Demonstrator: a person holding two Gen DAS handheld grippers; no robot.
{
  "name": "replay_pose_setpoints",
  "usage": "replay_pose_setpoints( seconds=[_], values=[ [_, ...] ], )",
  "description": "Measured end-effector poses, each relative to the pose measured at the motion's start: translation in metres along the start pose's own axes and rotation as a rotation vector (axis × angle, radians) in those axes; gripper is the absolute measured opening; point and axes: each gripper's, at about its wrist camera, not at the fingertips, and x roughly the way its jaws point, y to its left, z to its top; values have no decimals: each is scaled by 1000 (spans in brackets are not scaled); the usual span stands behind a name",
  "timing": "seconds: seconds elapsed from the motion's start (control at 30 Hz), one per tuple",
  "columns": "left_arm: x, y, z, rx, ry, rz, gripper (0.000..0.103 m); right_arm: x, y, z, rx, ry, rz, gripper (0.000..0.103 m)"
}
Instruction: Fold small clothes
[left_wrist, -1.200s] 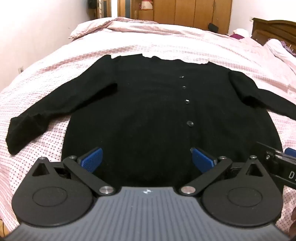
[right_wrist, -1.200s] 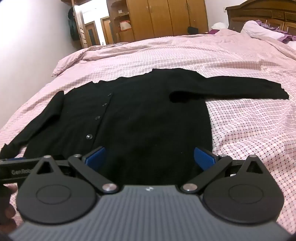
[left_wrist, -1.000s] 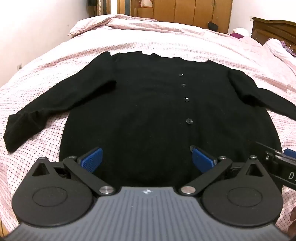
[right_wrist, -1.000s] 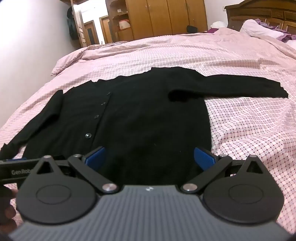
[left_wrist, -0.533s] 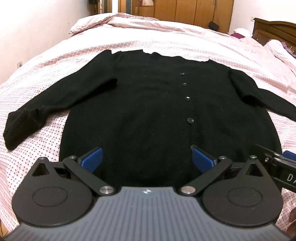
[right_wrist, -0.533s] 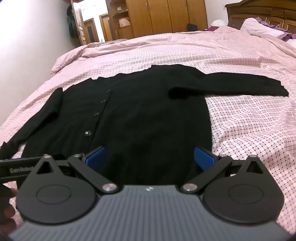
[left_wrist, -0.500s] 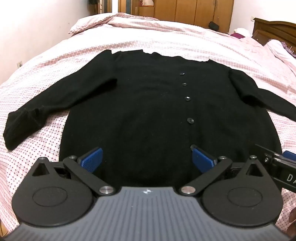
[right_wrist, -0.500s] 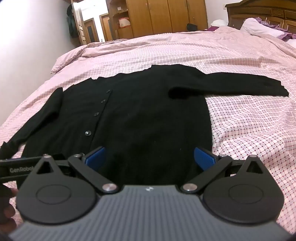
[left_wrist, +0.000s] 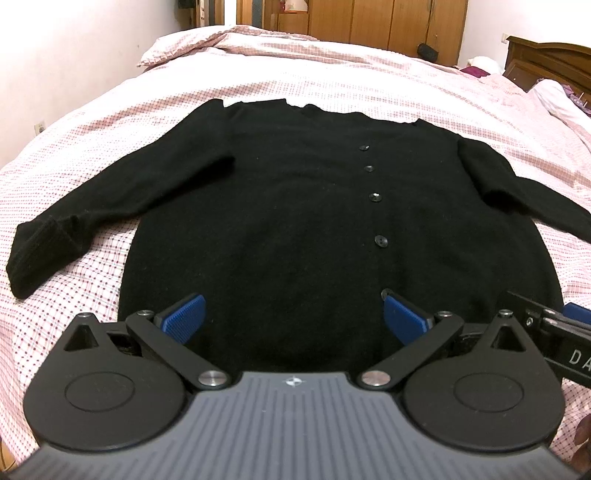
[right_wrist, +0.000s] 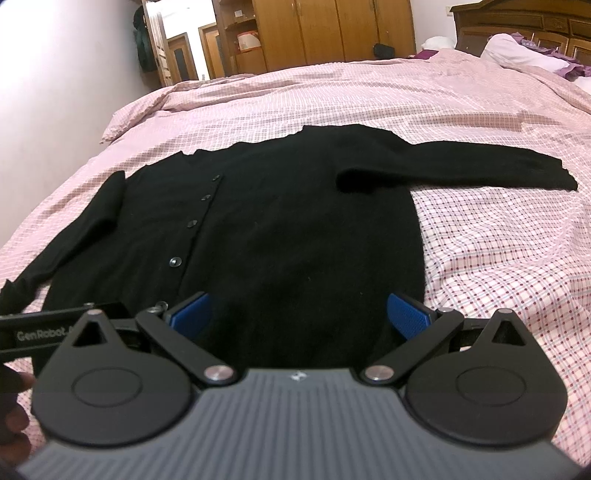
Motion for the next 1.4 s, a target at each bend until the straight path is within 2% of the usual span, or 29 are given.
replay_pose_setpoints(
  seconds=[1.4],
  values=[
    [-1,0,3,-2,0,1,103,2,1,0,4,9,4,103]
  ],
)
